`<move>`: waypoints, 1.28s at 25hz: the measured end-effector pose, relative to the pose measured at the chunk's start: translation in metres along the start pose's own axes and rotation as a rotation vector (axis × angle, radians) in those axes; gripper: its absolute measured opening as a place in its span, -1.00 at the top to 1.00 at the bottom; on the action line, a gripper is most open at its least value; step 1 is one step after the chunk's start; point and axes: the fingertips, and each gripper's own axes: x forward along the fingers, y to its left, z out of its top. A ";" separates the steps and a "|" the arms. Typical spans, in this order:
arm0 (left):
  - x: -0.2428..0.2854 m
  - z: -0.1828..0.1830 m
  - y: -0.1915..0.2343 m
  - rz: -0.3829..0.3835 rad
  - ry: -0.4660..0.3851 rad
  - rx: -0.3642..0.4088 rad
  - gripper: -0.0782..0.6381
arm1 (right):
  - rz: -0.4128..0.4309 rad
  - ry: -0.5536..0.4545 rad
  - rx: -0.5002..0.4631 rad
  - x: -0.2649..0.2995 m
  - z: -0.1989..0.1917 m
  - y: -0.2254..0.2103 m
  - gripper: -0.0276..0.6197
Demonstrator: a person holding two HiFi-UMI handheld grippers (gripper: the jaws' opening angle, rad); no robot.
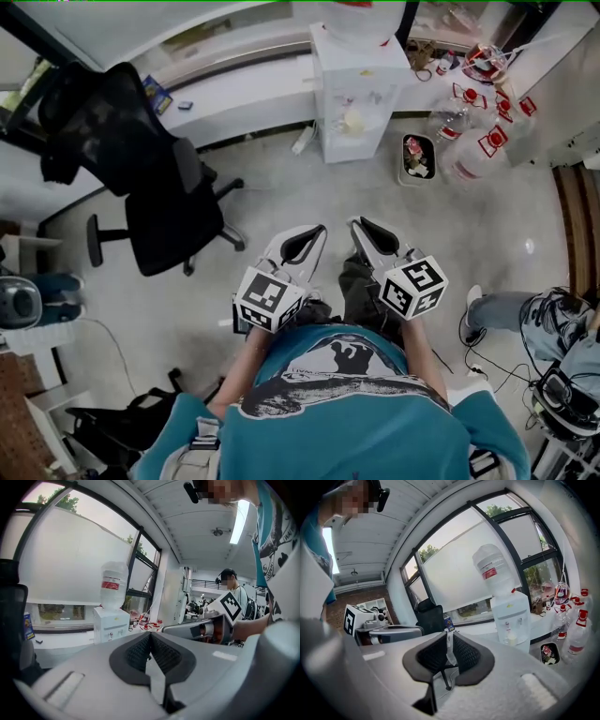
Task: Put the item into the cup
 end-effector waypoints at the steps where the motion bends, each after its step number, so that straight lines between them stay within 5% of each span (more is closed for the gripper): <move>1: 0.011 0.004 0.003 0.008 0.003 0.006 0.79 | 0.008 0.003 -0.004 0.002 0.006 -0.010 0.79; 13: 0.108 0.038 0.023 0.119 -0.006 -0.080 0.78 | 0.114 0.031 0.001 0.020 0.055 -0.108 0.79; 32: 0.147 0.055 0.023 0.263 -0.006 -0.076 0.75 | 0.231 0.052 0.025 0.034 0.068 -0.162 0.79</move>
